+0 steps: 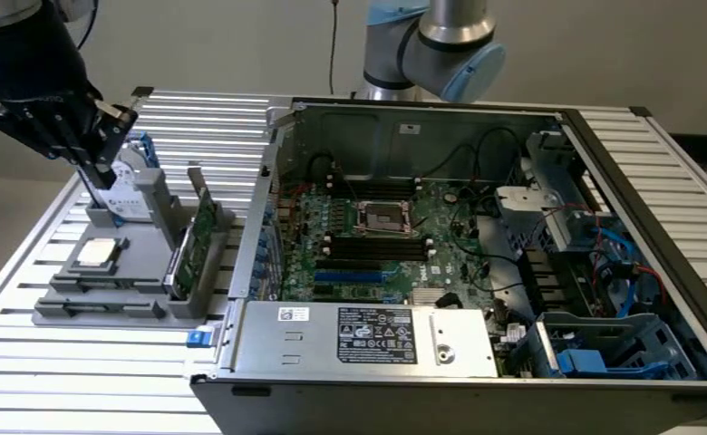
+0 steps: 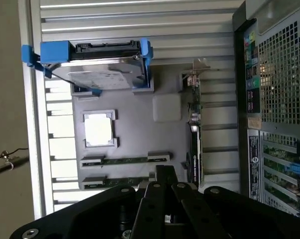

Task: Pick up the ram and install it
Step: 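Reach for the ram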

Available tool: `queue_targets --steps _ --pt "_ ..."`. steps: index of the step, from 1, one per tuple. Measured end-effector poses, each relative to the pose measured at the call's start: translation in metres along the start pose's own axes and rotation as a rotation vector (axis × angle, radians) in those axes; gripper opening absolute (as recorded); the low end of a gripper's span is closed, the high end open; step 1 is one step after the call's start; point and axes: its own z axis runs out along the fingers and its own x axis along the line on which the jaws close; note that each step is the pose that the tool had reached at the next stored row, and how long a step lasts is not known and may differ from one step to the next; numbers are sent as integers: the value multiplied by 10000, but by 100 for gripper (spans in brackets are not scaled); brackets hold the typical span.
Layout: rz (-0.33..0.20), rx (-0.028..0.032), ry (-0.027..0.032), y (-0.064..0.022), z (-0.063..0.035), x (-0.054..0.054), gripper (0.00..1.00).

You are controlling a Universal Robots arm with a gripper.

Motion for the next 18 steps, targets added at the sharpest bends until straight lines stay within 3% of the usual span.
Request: queue_targets --steps 7,10,13,18 --pt "-14 5 22 -100 17 153 11" --pt "-77 92 122 -103 23 163 11" --pt "-177 305 196 -104 25 166 11" --pt "-292 335 220 -120 39 204 11"
